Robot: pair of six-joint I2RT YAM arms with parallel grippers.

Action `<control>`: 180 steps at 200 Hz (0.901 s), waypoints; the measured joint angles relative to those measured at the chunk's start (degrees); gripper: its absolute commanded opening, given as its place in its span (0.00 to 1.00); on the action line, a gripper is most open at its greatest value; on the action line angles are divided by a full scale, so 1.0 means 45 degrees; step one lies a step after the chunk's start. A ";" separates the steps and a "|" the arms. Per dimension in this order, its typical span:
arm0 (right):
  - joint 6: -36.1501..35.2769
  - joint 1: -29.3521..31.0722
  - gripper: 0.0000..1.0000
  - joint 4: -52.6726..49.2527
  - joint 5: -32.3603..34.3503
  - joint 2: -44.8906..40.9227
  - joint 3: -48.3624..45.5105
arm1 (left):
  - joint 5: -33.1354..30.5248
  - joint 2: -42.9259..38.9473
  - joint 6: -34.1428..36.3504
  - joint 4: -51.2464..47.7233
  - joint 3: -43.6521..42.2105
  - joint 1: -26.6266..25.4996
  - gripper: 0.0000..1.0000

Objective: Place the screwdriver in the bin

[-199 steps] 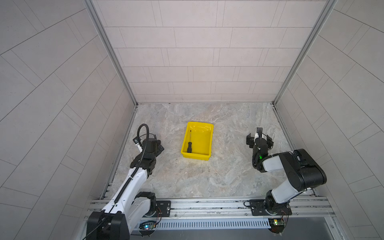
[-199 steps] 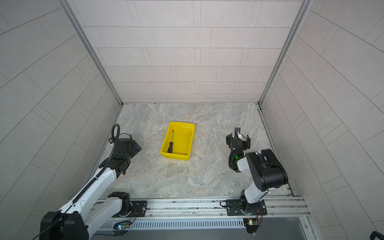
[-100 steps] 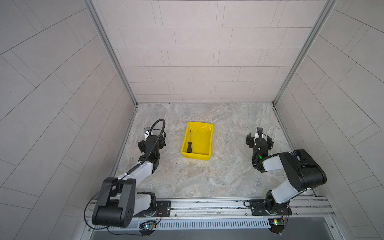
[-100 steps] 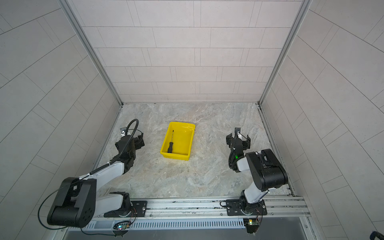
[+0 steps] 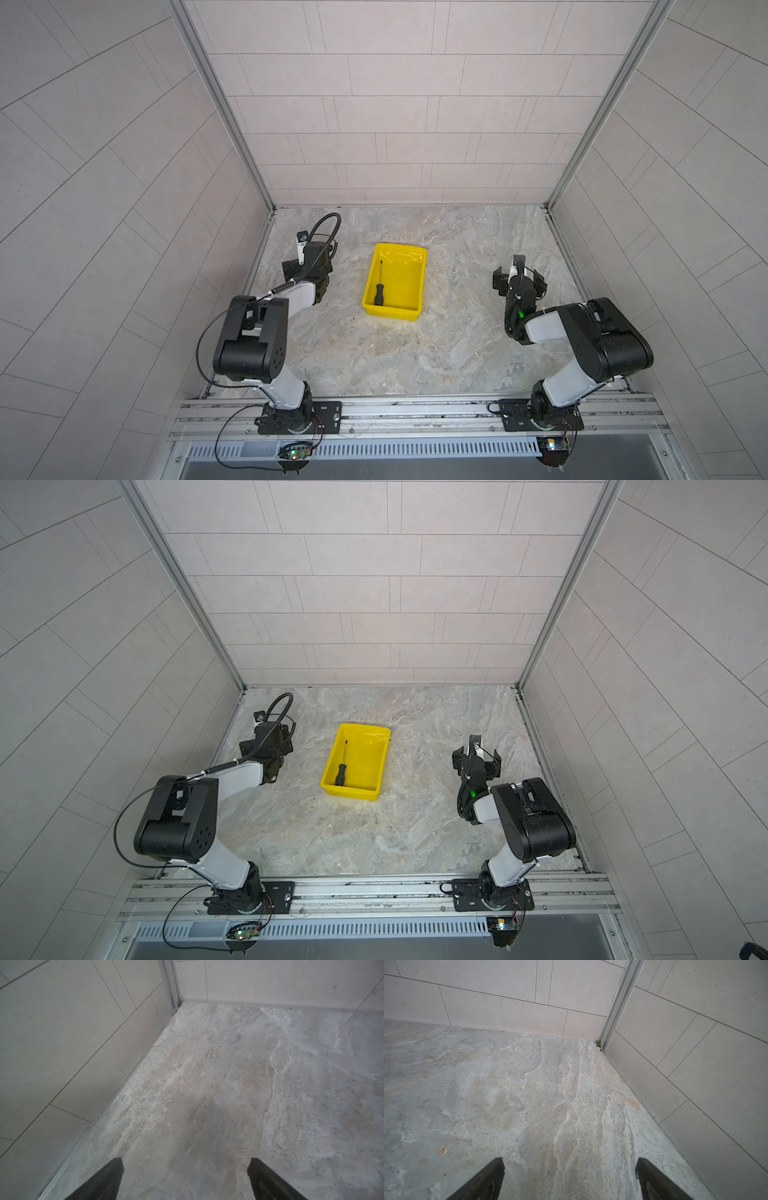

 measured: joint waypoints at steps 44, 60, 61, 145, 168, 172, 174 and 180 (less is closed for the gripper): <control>0.0005 0.0000 0.99 0.0000 0.0000 0.0000 0.0000 | -0.0044 -0.0495 0.0709 0.1860 -0.2283 -0.0194 1.00; 0.0005 0.0000 0.99 0.0000 0.0000 0.0000 0.0000 | -0.0136 -0.0500 0.0821 0.2302 -0.2939 -0.0180 1.00; 0.0005 0.0000 0.99 0.0000 0.0000 0.0000 0.0000 | -0.0151 -0.0500 0.0840 0.2341 -0.2968 -0.0185 1.00; 0.0005 0.0000 0.99 0.0000 0.0000 0.0000 0.0000 | 0.0214 -0.0724 0.1326 0.7776 -0.6115 -0.0170 1.00; 0.0000 0.0000 0.99 0.0000 0.0000 0.0000 0.0000 | 0.0219 -0.0699 0.1564 0.8568 -0.5940 -0.0291 1.00; 0.0000 0.0000 0.99 0.0000 0.0000 0.0000 0.0000 | 0.0189 -0.0699 0.1608 0.8660 -0.5940 -0.0359 1.00; 0.0005 0.0000 0.99 0.0000 0.0000 0.0000 0.0000 | 0.0189 -0.0695 0.1627 0.8709 -0.5940 -0.0393 1.00; 0.0005 0.0000 0.99 -0.0015 0.0000 0.0000 0.0000 | 0.0170 -0.0680 0.1666 0.8840 -0.5940 -0.0471 1.00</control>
